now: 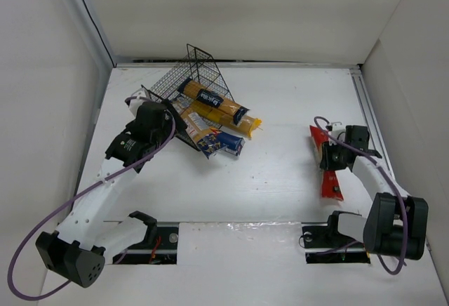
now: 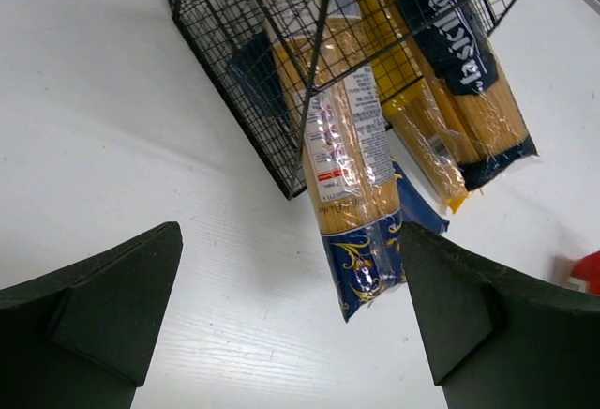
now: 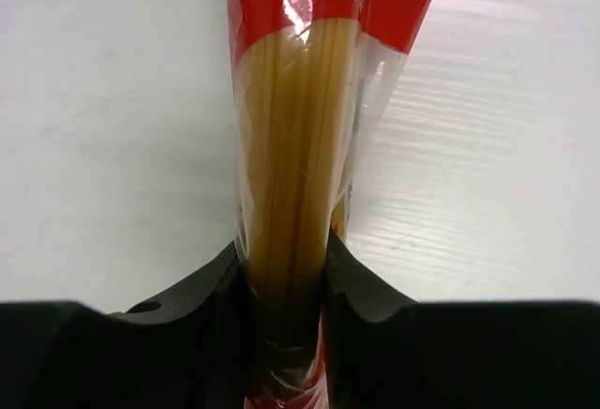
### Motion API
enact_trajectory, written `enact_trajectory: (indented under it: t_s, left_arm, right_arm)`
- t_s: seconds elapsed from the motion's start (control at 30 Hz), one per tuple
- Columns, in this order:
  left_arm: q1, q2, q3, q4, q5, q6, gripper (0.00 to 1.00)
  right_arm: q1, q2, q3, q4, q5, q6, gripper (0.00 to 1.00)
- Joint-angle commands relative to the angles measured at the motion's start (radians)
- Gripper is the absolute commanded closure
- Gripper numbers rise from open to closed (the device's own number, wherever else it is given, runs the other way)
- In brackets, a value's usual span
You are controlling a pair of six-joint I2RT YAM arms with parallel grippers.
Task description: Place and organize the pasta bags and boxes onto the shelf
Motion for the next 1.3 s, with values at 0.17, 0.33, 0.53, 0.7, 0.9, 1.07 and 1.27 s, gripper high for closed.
enact_trajectory:
  t_s: [0.17, 0.33, 0.53, 0.7, 0.9, 1.07, 1.27]
  left_arm:
    - [-0.051, -0.014, -0.016, 0.200, 0.301, 0.189, 0.00]
    - [-0.085, -0.023, -0.017, 0.297, 0.437, 0.223, 0.00]
    - [-0.116, -0.014, 0.023, 0.249, 0.339, 0.204, 0.00]
    - [-0.116, -0.014, 0.077, 0.140, 0.134, 0.112, 0.00]
    - [-0.105, 0.015, 0.143, -0.061, -0.069, -0.046, 0.00]
    - [-0.044, 0.015, 0.157, -0.120, -0.129, -0.118, 0.00]
    - [-0.035, -0.016, 0.146, -0.177, -0.218, -0.199, 0.00]
  right_arm:
    - [0.042, -0.184, 0.023, 0.147, -0.582, -0.059, 1.00]
    - [0.125, -0.149, 0.069, 0.344, -0.685, 0.107, 1.00]
    - [0.350, -0.103, 0.255, 0.334, -0.467, 0.098, 1.00]
    - [0.530, 0.099, 0.568, 0.131, -0.260, -0.040, 1.00]
    - [0.702, 0.343, 0.893, -0.048, -0.038, -0.150, 1.00]
    - [0.771, 0.516, 1.224, -0.236, 0.153, -0.227, 1.00]
    - [0.816, 0.558, 1.325, 0.002, 0.168, -0.438, 1.00]
